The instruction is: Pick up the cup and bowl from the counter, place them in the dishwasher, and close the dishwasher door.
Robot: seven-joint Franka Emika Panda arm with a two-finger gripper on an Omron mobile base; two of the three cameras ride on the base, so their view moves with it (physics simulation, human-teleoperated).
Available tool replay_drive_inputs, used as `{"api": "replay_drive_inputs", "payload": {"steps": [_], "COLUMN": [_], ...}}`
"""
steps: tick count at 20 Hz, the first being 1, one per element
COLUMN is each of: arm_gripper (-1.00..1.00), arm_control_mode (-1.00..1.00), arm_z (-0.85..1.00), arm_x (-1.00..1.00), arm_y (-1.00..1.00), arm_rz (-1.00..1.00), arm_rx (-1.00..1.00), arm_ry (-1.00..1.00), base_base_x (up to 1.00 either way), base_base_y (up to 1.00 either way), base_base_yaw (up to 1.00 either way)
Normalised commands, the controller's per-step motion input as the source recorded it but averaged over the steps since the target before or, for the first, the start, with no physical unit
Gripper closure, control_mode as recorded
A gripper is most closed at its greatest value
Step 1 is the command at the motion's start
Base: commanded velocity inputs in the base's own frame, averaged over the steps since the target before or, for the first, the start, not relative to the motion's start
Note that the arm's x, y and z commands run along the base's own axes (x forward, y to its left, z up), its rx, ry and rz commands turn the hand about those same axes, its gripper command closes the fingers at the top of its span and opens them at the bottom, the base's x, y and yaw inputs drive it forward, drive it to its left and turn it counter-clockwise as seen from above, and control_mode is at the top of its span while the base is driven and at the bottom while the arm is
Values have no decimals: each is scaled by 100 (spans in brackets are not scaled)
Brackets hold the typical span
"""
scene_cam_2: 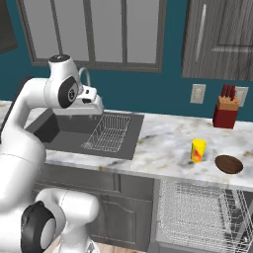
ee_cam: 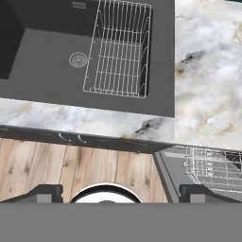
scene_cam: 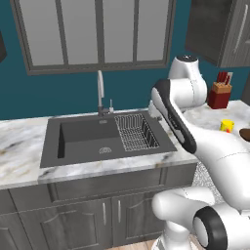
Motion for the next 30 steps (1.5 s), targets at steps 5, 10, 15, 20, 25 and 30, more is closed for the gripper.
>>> {"api": "replay_drive_inputs", "payload": {"steps": [5, 10, 15, 20, 25, 30], "arm_gripper": [-100, -100, -100, -100, -100, -100], "arm_control_mode": [-100, -100, -100, -100, -100, -100], "arm_z": [-26, -11, 0, -1, -21, -19], "arm_x": [-14, -11, -1, 0, 0, 0], "arm_y": [-8, -23, -45, -47, -32, -29], "arm_rz": [0, 0, 0, 0, 0, 0], "arm_rx": [-15, -8, 0, 0, 0, 0], "arm_ry": [0, -2, -1, 0, 0, 0], "base_base_x": [0, 0, 0, 0, 0, 0], "base_base_y": [0, 0, 0, 0, 0, 0], "base_base_yaw": [0, 0, 0, 0, 0, 0]}}
